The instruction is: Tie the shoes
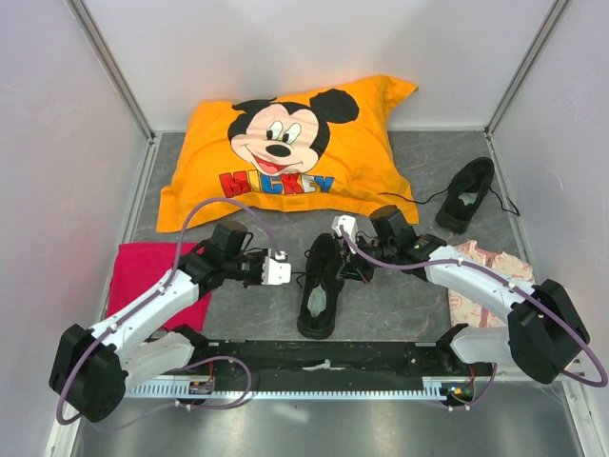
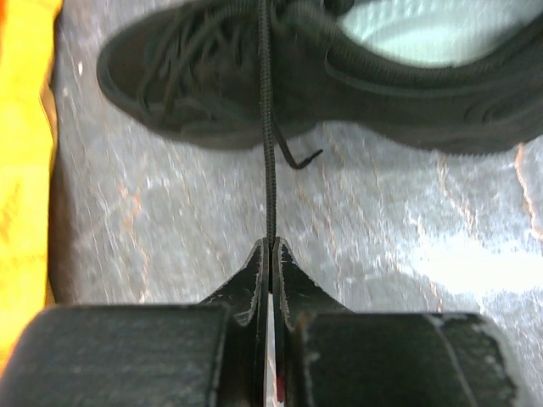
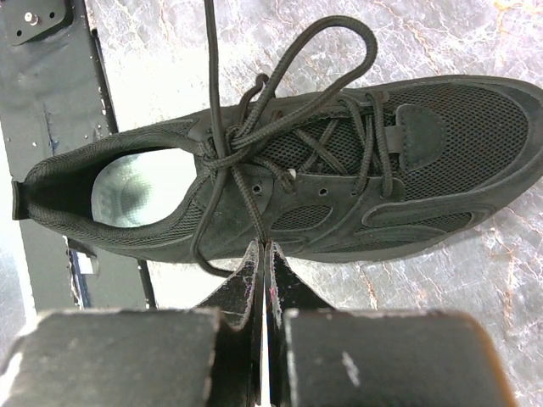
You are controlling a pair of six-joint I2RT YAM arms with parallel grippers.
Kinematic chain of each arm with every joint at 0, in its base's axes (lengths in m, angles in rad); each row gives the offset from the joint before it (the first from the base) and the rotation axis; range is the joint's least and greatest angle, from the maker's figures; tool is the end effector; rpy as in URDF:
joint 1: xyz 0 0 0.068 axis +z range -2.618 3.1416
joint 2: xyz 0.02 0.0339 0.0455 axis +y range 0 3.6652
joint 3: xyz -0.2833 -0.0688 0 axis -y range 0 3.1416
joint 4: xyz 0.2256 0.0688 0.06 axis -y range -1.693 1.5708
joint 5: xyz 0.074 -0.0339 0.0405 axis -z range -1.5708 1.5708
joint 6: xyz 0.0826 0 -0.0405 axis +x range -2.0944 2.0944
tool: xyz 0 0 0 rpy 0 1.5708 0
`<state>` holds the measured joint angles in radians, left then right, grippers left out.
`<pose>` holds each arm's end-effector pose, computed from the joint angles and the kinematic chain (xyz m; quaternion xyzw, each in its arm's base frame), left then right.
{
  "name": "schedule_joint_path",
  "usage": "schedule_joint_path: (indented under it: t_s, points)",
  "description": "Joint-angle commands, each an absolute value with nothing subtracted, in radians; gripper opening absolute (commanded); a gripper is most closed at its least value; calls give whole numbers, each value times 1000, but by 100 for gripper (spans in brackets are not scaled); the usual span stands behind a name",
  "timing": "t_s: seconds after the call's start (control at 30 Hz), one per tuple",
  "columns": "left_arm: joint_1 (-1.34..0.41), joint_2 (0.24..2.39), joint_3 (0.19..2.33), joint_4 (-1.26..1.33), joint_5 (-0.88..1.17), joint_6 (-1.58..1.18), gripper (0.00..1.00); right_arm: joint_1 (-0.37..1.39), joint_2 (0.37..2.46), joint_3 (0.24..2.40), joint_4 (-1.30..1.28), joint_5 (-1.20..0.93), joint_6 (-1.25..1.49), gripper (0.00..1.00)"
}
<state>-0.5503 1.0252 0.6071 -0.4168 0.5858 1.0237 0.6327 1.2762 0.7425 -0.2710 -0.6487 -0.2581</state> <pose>0.1461 -0.1432 0.2130 0.7060 0.5571 -0.1811 0.3980 0.1797 0.1937 0.2207 -0.4863 0.7421 0.3564 0.2930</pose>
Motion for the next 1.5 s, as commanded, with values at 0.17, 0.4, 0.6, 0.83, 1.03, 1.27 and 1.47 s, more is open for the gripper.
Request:
schedule_joint_path:
  t_s: [0.17, 0.4, 0.6, 0.83, 1.03, 1.27, 1.47]
  points:
    - [-489, 1009, 548, -474, 528, 1081, 2, 627, 1270, 795, -262, -640, -267, 0]
    - [-457, 1029, 506, -471, 514, 1094, 2, 627, 1272, 799, -232, -638, -227, 0]
    - [-456, 1057, 498, -453, 543, 1049, 10, 627, 1270, 795, -193, -632, -149, 0]
    - [-457, 993, 595, -462, 698, 948, 43, 627, 1247, 769, -153, -621, -49, 0]
    - [-457, 1034, 702, -352, 742, 610, 54, 627, 1227, 747, -120, -607, 31, 0]
    - [-463, 1095, 707, -123, 834, 275, 67, 626, 1198, 733, -101, -603, 71, 0]
    - [-491, 1084, 739, -207, 785, 798, 71, 627, 1192, 715, -77, -611, 98, 0]
